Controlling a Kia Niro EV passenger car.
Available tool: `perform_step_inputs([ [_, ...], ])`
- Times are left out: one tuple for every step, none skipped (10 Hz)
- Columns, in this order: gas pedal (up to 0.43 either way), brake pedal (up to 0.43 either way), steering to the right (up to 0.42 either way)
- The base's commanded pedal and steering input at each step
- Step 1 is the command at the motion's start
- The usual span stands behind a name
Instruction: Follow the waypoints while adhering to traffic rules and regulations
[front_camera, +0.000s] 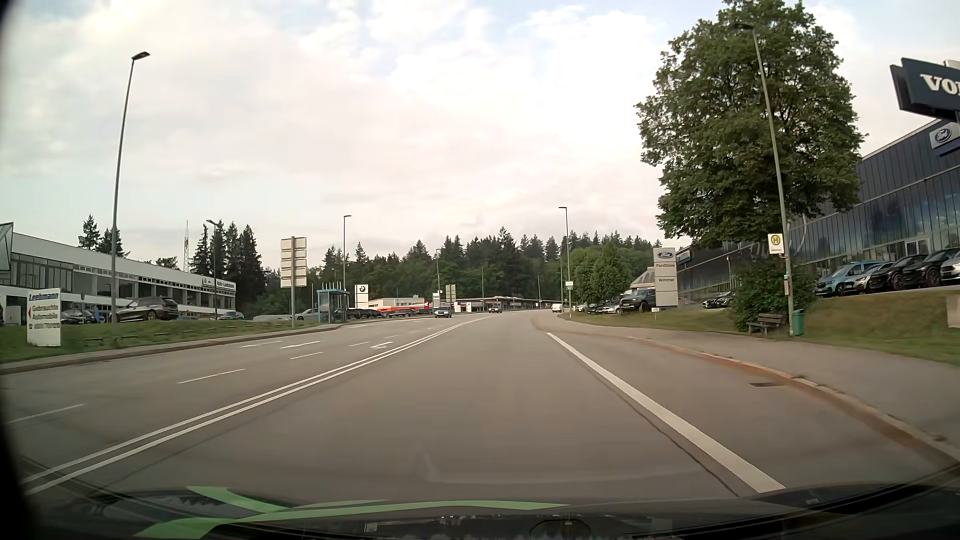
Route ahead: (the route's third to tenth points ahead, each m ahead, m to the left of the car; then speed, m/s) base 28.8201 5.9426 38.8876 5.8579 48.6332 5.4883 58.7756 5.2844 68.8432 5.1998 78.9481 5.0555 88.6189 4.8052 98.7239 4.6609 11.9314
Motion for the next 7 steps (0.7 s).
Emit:
perform_step_inputs([
  [0.110, 0.000, 0.000],
  [0.110, 0.000, 0.000],
  [0.110, 0.000, 0.000],
  [0.110, 0.000, 0.000],
  [0.110, 0.000, 0.000],
  [0.110, 0.000, -0.001],
  [0.110, 0.000, -0.003],
])
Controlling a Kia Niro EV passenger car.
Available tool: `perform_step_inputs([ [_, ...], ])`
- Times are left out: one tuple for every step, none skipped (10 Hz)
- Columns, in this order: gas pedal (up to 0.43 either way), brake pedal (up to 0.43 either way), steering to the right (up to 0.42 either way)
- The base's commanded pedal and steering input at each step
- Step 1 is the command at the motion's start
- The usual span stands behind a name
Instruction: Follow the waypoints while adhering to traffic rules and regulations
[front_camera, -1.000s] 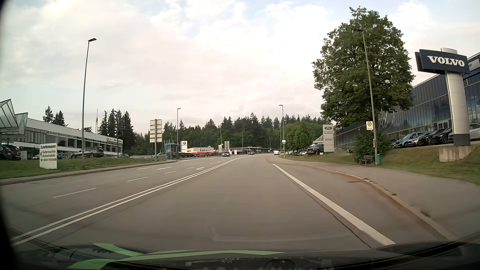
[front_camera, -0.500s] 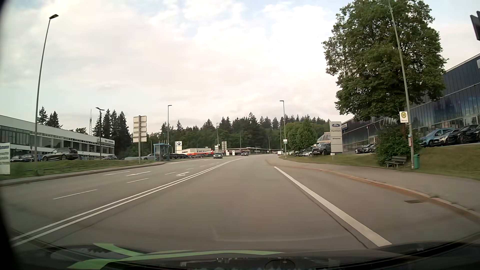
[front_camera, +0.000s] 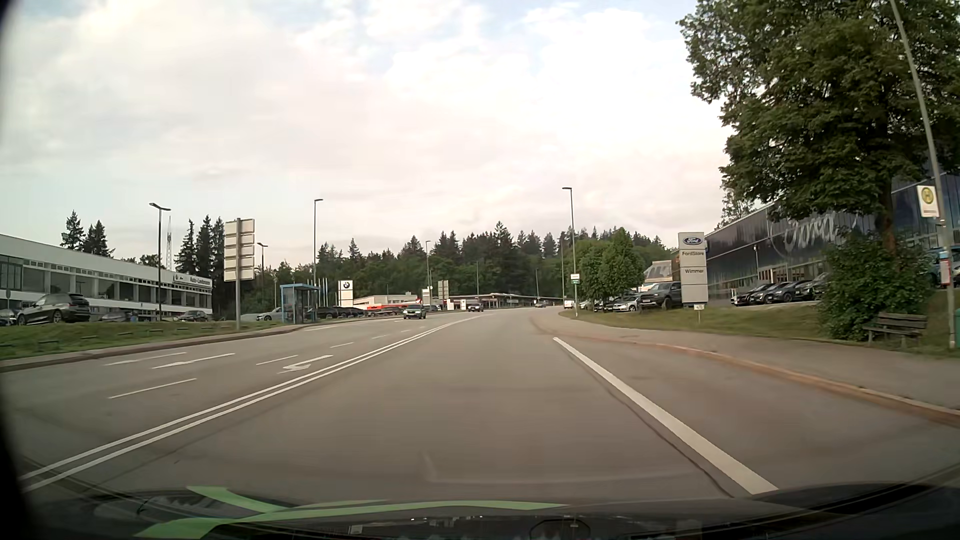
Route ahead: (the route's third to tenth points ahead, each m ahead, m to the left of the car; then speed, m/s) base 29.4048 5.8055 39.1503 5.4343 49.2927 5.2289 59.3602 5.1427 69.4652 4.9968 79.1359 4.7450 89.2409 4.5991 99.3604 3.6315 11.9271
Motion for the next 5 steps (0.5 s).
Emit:
perform_step_inputs([
  [0.110, 0.000, -0.005],
  [0.110, 0.000, -0.007],
  [0.110, 0.000, -0.007],
  [0.110, 0.000, -0.007],
  [0.110, 0.000, -0.006],
])
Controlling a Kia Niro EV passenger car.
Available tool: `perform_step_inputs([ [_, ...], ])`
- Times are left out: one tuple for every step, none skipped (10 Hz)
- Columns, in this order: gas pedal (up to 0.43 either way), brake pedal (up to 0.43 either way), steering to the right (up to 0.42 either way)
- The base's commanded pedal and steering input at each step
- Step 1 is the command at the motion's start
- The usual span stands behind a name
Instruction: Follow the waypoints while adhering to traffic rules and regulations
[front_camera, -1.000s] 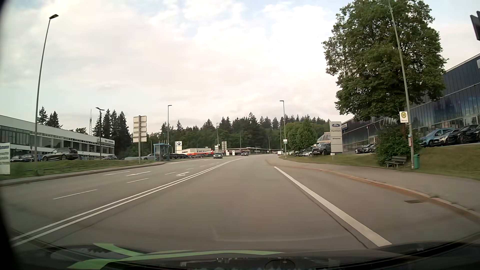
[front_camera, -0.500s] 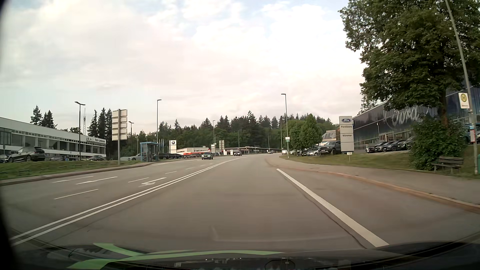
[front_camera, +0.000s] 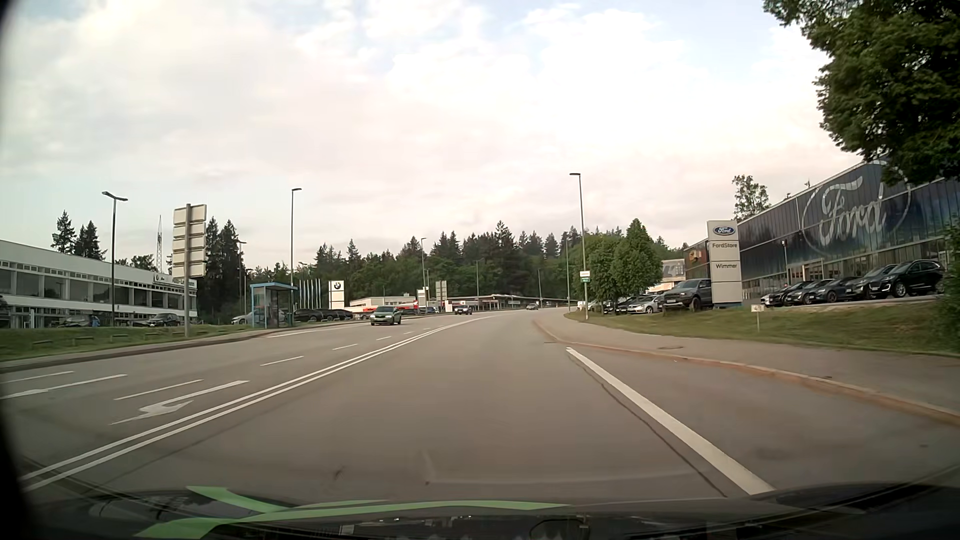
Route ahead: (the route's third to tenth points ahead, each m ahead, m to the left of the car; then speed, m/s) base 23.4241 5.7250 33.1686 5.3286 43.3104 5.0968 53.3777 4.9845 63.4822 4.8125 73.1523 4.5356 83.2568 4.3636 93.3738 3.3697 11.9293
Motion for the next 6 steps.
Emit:
perform_step_inputs([
  [0.110, 0.000, -0.004],
  [0.110, 0.000, -0.004],
  [0.110, 0.000, -0.004],
  [0.110, 0.000, -0.004],
  [0.110, 0.000, -0.003],
  [0.110, 0.000, -0.004],
])
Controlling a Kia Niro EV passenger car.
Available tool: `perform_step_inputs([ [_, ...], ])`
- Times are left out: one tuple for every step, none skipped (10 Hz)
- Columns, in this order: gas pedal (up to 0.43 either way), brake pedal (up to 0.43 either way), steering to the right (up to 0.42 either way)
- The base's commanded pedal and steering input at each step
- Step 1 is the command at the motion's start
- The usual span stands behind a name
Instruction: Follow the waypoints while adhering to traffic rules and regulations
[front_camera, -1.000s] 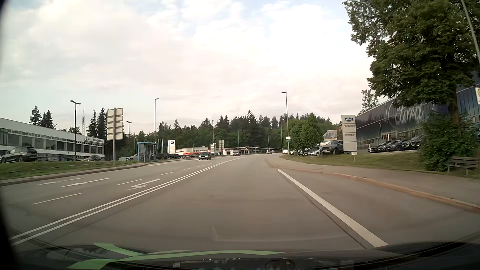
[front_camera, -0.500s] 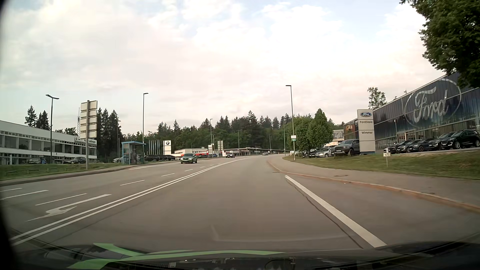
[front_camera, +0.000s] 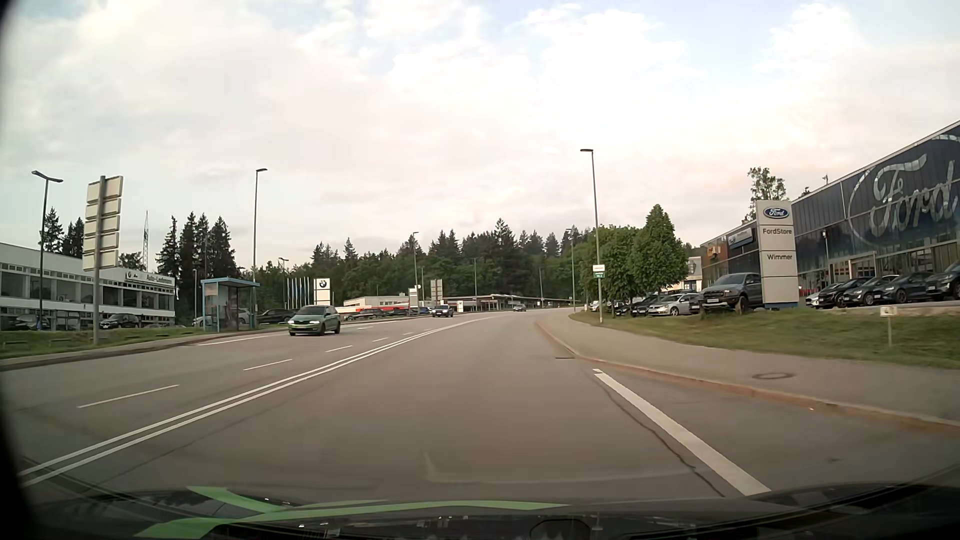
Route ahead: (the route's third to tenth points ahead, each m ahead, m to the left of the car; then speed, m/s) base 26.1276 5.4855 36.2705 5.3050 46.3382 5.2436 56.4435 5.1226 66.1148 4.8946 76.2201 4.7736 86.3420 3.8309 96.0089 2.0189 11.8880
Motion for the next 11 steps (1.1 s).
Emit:
perform_step_inputs([
  [0.118, 0.000, -0.003],
  [0.118, 0.000, -0.003],
  [0.118, 0.000, -0.003],
  [0.118, 0.000, -0.003],
  [0.118, 0.000, -0.003],
  [0.118, 0.000, -0.003],
  [0.118, 0.000, -0.003],
  [0.118, 0.000, -0.004],
  [0.118, 0.000, -0.003],
  [0.118, 0.000, -0.003],
  [0.130, 0.000, -0.003],
])
